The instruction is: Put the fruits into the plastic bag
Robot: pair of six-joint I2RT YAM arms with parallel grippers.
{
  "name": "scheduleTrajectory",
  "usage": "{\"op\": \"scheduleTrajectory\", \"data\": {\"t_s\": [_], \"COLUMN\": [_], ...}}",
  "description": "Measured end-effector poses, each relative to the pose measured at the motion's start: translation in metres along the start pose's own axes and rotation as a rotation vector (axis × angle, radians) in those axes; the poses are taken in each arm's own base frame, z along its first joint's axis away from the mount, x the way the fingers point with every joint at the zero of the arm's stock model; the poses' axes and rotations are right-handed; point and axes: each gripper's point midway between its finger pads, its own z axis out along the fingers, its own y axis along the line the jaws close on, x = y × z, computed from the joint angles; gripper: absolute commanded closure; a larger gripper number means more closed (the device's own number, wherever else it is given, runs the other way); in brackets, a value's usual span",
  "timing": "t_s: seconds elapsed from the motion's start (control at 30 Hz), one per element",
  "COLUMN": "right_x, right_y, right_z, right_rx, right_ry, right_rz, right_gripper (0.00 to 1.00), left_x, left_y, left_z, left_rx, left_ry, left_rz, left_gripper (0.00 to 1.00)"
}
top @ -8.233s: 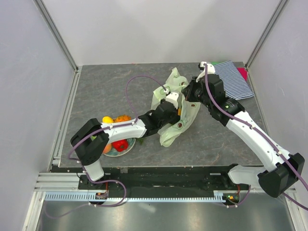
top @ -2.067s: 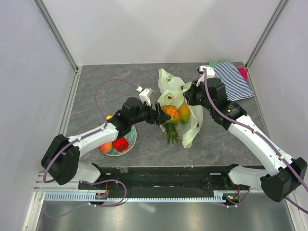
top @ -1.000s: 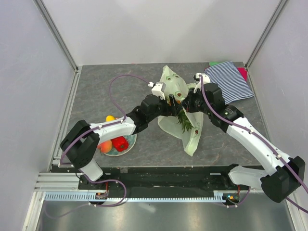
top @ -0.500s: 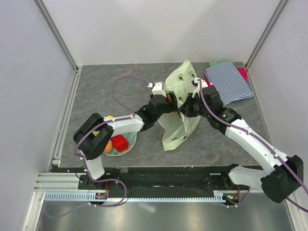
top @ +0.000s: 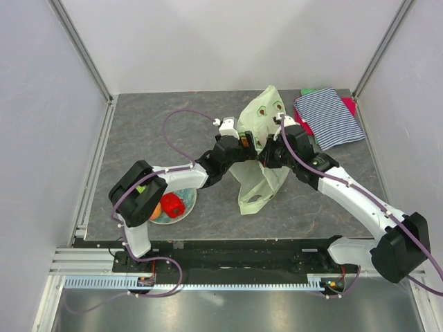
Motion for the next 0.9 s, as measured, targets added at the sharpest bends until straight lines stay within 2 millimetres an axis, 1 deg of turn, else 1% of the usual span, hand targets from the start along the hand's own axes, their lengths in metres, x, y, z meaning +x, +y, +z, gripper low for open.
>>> {"op": "scheduleTrajectory", "data": {"t_s": [0.13,0.3,0.37,0.63,0.73,0.77,0.83,0.9], "right_x": [0.008,-0.007,-0.009,-0.011,-0.013,-0.014,-0.014,-0.016], "right_y": [-0.001,-0.025,-0.029,-0.03,-0.035,-0.038,-0.042,-0.047], "right_z": [0.002,0.009,0.011,0.014,0.016,0.018,0.021,0.023], "right_rx": [0.001,0.083,0.096,0.096,0.107,0.113,0.126,0.137], "right_ry": [0.032,-0.017,-0.023,-0.032,-0.035,-0.034,-0.03,-0.028], "right_rz": [0.01,0.038,0.041,0.044,0.05,0.051,0.051,0.049], "right_gripper": [1.0,1.0,1.0,1.0,1.0,1.0,1.0,1.0], "left_x": [0.011,0.036,0.042,0.046,0.05,0.051,0.046,0.036], "left_y": [0.007,0.005,0.006,-0.002,0.003,0.005,0.006,0.003], "left_z": [-0.007,-0.019,-0.021,-0.025,-0.037,-0.044,-0.06,-0.078], "left_rx": [0.016,0.064,0.073,0.138,0.152,0.159,0.181,0.216], "left_ry": [0.027,0.106,0.127,0.139,0.146,0.151,0.143,0.121], "left_rz": [0.028,0.059,0.066,0.082,0.11,0.123,0.147,0.167], "left_gripper": [0.01,0.01,0.01,0.01,0.01,0.01,0.01,0.01]}}
